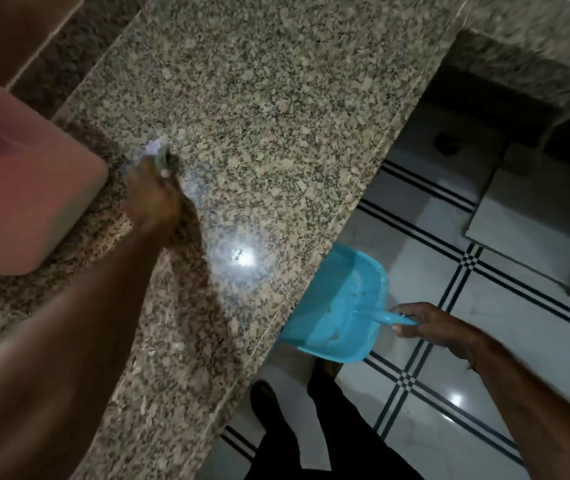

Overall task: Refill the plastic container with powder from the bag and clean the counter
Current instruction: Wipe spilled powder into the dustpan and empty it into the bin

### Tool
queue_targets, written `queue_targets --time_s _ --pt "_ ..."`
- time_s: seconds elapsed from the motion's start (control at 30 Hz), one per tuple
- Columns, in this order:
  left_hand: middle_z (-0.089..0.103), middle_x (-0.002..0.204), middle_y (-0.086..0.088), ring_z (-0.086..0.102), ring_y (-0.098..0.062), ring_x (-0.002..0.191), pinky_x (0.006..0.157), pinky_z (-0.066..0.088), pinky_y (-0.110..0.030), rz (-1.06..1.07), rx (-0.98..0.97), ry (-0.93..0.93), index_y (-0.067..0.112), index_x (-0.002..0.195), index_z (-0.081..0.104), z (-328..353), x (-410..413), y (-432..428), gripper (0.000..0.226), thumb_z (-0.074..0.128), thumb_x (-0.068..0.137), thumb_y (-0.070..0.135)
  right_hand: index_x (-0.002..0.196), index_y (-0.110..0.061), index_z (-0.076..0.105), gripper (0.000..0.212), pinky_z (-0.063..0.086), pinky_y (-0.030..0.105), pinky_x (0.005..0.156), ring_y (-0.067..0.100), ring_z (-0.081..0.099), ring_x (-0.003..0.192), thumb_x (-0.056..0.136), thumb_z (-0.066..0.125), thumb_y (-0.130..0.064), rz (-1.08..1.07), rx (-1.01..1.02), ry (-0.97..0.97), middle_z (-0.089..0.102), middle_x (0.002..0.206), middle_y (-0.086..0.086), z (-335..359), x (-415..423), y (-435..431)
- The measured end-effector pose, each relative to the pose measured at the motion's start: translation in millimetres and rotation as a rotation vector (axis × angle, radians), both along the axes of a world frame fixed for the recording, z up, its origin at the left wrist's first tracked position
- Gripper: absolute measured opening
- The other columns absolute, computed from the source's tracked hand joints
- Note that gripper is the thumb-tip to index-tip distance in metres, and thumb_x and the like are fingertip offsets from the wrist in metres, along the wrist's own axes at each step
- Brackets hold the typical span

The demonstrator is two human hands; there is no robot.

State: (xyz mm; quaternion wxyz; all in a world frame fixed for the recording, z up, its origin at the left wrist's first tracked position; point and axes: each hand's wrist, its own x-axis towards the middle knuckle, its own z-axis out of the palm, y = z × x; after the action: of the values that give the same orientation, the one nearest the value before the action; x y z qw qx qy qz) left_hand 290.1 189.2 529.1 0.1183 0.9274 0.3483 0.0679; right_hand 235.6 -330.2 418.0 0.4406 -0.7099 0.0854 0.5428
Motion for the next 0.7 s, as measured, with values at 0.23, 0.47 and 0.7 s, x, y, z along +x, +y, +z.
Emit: queue_targets --time_s 0.23,0.47,0.7 --pt "0.060 0.114 0.004 0.056 -0.007 0.083 0.059 0.053 -0.024 -0.734 -0.081 -0.074 0.025 0.130 0.060 -7.4 -4.2 -141.7 0.035 0.039 0.109 0.041 0.114 -0.014 0.076 0.061 0.048 0.032 0.095 0.019 0.067 0.104 0.064 0.090 -0.045 -0.056 0.073 -0.029 0.075 0.108 0.005 -3.5 3.2 -2.3" --pt "0.057 0.106 -0.007 0.053 -0.019 0.091 0.067 0.043 -0.034 -0.569 -0.145 -0.088 0.017 0.127 0.058 11.8 16.0 -70.6 0.060 0.025 0.099 0.058 0.114 -0.017 0.076 0.034 0.048 0.026 0.088 0.015 0.068 0.104 0.081 0.083 -0.027 -0.083 0.078 -0.065 0.074 0.109 0.002 8.6 -9.3 -4.6" --pt "0.061 0.113 -0.009 0.046 -0.015 0.092 0.081 0.041 -0.034 -0.889 -0.004 -0.024 0.026 0.134 0.063 -12.2 6.3 -148.6 0.054 0.031 0.099 0.053 0.112 0.001 0.071 0.023 0.053 0.013 0.076 0.013 0.063 0.091 0.090 0.073 -0.006 -0.101 0.105 -0.094 0.068 0.100 0.009 20.5 -43.5 -3.0"
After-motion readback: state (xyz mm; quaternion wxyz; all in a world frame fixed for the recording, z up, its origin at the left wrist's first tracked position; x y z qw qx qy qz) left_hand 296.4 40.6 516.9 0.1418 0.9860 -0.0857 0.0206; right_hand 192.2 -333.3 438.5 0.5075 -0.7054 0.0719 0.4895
